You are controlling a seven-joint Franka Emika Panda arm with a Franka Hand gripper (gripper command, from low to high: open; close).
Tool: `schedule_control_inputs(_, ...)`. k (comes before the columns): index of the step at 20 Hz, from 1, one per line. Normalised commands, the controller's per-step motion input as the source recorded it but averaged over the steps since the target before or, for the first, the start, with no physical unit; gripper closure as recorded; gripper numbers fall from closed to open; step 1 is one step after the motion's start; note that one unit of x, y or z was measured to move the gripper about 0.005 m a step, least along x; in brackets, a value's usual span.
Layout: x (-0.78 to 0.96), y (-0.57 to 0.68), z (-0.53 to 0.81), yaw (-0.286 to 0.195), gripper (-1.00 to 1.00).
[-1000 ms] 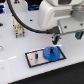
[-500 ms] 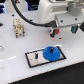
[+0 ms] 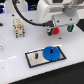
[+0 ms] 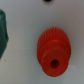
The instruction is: Insert the blue gear onto the right peg, followed by the red gear
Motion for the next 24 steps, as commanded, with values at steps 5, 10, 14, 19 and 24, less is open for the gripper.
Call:
schedule_control_inputs(5,-0.42,0.0,-0.27,0.0,-1.0)
schedule_control_inputs(10,-0.44,-0.06,-0.21,0.0,1.0)
schedule_control_inputs(14,-0.45,0.0,-0.1,0.0,1.0)
schedule_control_inputs(19,-0.46,0.0,-0.09,0.0,1.0)
schedule_control_inputs(24,-0.38,-0.01,-0.13,0.0,1.0)
